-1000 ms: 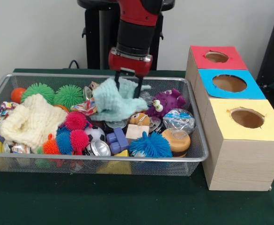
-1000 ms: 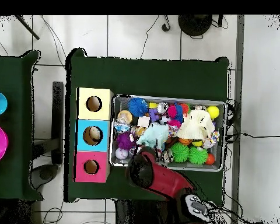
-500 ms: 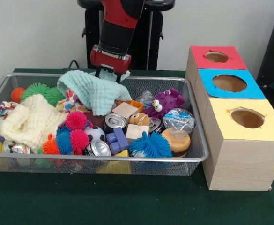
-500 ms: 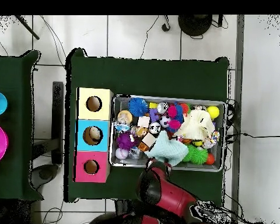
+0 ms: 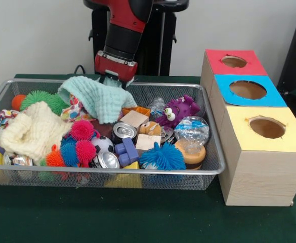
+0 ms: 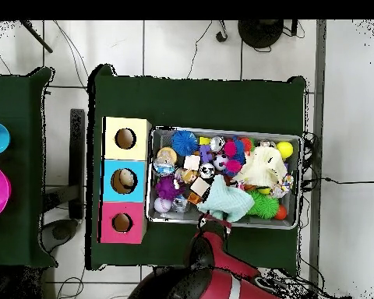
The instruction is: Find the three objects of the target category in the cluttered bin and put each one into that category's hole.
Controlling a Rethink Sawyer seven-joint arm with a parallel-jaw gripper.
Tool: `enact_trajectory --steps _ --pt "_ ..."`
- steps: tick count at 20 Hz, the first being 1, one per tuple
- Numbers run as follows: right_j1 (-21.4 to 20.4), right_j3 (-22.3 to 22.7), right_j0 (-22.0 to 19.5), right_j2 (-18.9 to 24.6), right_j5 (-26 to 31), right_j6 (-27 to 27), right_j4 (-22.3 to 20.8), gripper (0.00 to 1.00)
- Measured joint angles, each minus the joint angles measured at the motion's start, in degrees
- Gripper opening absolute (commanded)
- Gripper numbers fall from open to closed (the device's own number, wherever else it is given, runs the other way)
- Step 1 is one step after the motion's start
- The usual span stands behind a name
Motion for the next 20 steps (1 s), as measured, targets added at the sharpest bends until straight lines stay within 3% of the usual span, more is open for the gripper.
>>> enact_trajectory --steps 9,12,20 --pt "-6.34 2.67 -0.05 0.38 7.44 0.13 0.0 1.0" --pt "-10.07 4.11 -0.05 0.66 12.67 0.13 -0.02 1.0" --pt "-14.52 7.4 0.54 0.83 22.3 0.13 -0.04 1.0"
